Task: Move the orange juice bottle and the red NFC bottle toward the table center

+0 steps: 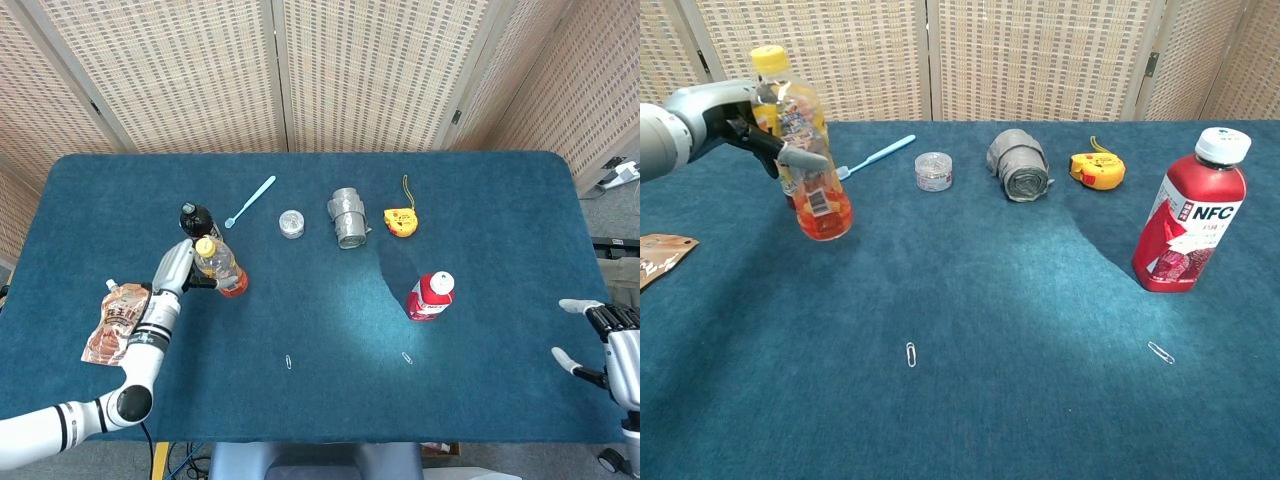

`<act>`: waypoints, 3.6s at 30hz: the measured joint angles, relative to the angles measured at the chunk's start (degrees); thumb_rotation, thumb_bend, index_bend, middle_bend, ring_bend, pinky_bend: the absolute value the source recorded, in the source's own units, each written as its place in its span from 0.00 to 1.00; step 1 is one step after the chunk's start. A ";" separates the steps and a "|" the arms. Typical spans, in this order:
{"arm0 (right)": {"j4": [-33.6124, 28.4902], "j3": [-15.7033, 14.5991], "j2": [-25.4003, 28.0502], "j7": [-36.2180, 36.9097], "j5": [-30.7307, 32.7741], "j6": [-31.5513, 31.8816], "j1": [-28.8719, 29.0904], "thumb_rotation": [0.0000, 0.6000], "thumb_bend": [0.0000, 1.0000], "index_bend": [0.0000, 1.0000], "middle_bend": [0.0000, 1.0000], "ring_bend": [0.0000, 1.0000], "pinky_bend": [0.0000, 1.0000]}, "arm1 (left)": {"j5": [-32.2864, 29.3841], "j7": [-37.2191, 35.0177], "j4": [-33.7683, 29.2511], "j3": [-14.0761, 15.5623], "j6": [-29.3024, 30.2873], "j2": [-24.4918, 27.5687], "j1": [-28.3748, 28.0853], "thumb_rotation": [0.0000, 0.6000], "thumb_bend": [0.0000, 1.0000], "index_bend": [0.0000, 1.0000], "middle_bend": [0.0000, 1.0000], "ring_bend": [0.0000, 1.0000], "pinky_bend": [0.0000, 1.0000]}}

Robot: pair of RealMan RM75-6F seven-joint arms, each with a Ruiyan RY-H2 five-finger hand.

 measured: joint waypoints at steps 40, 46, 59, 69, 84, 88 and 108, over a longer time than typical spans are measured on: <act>-0.19 0.50 1.48 3.09 -0.21 2.04 -1.12 1.00 0.13 0.36 0.39 0.34 0.42 | -0.94 2.44 13.84 -2.47 -0.75 -11.97 -8.92 1.00 0.07 0.46 0.43 0.42 0.60; -0.18 0.52 1.50 3.17 -0.16 1.92 -1.11 1.00 0.13 0.36 0.39 0.34 0.42 | -1.34 2.17 16.97 -3.47 -1.22 -13.79 -10.38 1.00 0.07 0.46 0.44 0.42 0.61; -0.06 0.63 1.65 3.75 0.11 1.92 -1.22 1.00 0.13 0.36 0.39 0.34 0.42 | -2.02 2.94 23.10 -4.23 -3.24 -16.50 -13.01 1.00 0.08 0.46 0.43 0.42 0.61; 0.08 0.66 1.66 3.95 0.29 1.58 -1.13 1.00 0.13 0.36 0.39 0.34 0.43 | -3.26 3.31 26.04 -5.61 -3.96 -18.42 -14.77 1.00 0.07 0.46 0.44 0.42 0.61; 0.10 0.56 1.76 4.31 0.08 1.58 -1.18 1.00 0.13 0.36 0.39 0.34 0.42 | -3.11 5.79 29.92 -5.12 -4.65 -20.78 -16.70 1.00 0.07 0.37 0.43 0.42 0.61; 0.10 0.57 1.79 4.40 0.01 1.70 -1.23 1.00 0.13 0.36 0.39 0.34 0.42 | -3.25 6.62 30.21 -5.15 -4.56 -21.03 -17.03 1.00 0.08 0.15 0.43 0.42 0.61; 0.02 0.34 1.56 3.89 -0.30 1.28 -1.05 1.00 0.13 0.36 0.39 0.34 0.42 | -7.13 13.52 24.19 -5.83 -0.93 -17.53 -16.10 1.00 0.08 0.02 0.35 0.41 0.61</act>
